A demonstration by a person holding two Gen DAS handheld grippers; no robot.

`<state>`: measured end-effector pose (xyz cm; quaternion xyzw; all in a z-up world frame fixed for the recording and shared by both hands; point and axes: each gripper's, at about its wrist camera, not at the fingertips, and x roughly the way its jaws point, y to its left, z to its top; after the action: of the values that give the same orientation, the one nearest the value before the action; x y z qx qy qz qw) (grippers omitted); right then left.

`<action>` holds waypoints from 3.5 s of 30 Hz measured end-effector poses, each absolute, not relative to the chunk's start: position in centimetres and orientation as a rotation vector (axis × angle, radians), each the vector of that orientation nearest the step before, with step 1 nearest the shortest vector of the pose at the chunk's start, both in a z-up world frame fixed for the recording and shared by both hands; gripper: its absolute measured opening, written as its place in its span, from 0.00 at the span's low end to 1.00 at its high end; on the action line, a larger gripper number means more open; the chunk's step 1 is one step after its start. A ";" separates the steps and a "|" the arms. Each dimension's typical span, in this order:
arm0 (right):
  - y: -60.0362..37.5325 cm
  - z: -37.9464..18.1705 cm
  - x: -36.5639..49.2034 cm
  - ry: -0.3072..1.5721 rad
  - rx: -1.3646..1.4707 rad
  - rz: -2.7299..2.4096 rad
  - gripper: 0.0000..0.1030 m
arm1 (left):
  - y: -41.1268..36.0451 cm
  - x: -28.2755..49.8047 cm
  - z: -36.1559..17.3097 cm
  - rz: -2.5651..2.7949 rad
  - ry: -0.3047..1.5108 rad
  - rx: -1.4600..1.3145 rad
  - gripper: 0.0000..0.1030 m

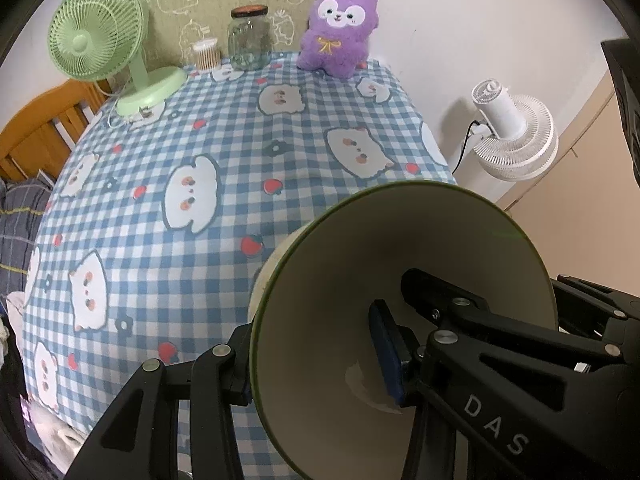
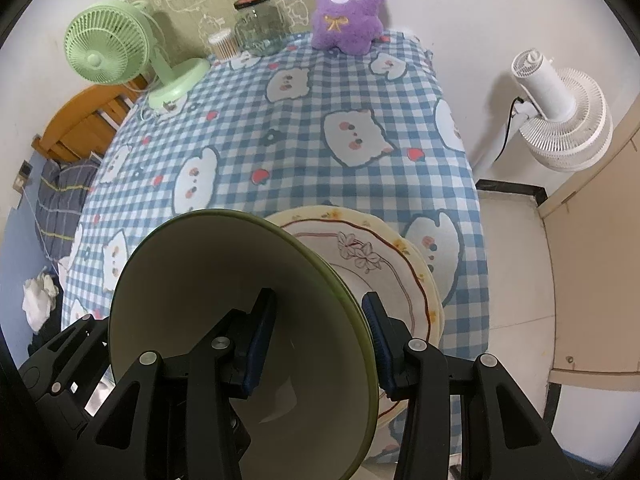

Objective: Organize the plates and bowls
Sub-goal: 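Carry the bowl stack over the red-rimmed plate stack, then lower the bowl stack onto the plates and open both grippers, then pull both grippers back from the plates and bowls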

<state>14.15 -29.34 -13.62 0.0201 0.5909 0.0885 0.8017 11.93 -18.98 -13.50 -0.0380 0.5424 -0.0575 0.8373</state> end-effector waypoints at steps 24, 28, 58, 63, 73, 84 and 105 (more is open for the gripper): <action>-30.9 -17.0 16.4 1.324 0.057 0.209 0.46 | -20.6 13.6 -15.9 -0.070 1.165 -0.057 0.45; -31.0 -17.1 16.6 1.327 0.064 0.212 0.49 | -20.7 13.7 -15.9 -0.066 1.157 -0.053 0.43; -29.9 -8.3 10.9 1.092 0.127 0.062 0.55 | -18.2 9.8 -8.2 -0.173 0.956 0.044 0.77; -28.3 -6.6 9.2 1.046 0.120 0.039 0.60 | -16.2 8.1 -6.8 -0.160 0.909 0.045 0.80; -24.5 -4.2 5.0 0.965 0.120 0.012 0.66 | -11.6 4.9 -5.1 -0.169 0.849 0.036 0.82; -20.7 -3.1 0.1 0.863 0.143 -0.027 0.66 | -6.4 1.2 -4.4 -0.183 0.806 0.050 0.83; -20.4 -3.7 -2.9 0.820 0.116 0.008 0.74 | -2.9 -2.1 -5.1 -0.088 0.721 0.001 0.83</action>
<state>-2.89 -20.44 -3.75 0.0563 0.3982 0.0041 0.9155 -2.12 -2.92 -5.07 0.0004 0.3528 -0.0429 0.9347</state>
